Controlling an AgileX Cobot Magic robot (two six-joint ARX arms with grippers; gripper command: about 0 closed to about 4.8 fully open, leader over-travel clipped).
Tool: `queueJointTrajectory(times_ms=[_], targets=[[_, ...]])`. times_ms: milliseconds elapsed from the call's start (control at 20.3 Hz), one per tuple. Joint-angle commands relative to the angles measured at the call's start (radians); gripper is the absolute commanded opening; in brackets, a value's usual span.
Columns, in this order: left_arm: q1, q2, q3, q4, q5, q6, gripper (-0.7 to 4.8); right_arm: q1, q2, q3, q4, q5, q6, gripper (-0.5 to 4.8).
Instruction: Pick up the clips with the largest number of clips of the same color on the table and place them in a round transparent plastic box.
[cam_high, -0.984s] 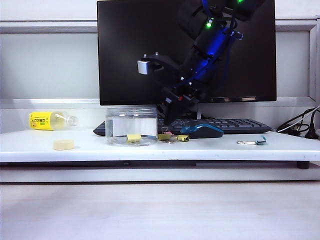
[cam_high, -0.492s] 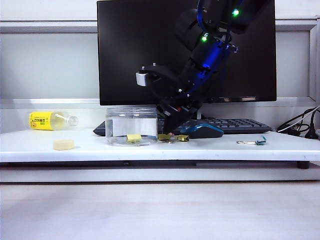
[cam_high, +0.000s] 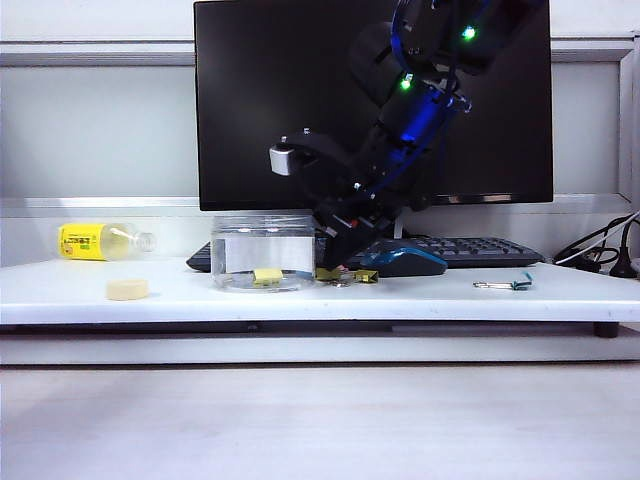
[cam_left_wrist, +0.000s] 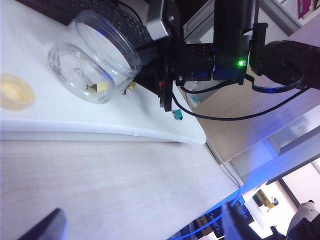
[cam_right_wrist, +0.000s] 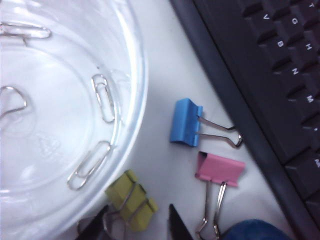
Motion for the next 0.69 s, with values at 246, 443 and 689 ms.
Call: queueJointTrajectory(times_ms=[246, 443, 689], targets=[[-0.001, 0.0, 0.002, 0.014, 0.003, 0.005, 4.12, 0.003, 0.008, 0.005, 0.037, -0.027, -0.002, -0.01], [-0.001, 0.0, 0.002, 0.013, 0.003, 0.019, 4.12, 0.003, 0.008, 0.005, 0.037, -0.026, 0.002, -0.01], [-0.001, 0.0, 0.002, 0.013, 0.003, 0.019, 4.12, 0.003, 0.004, 0.006, 0.036, 0.008, 0.027, -0.01]])
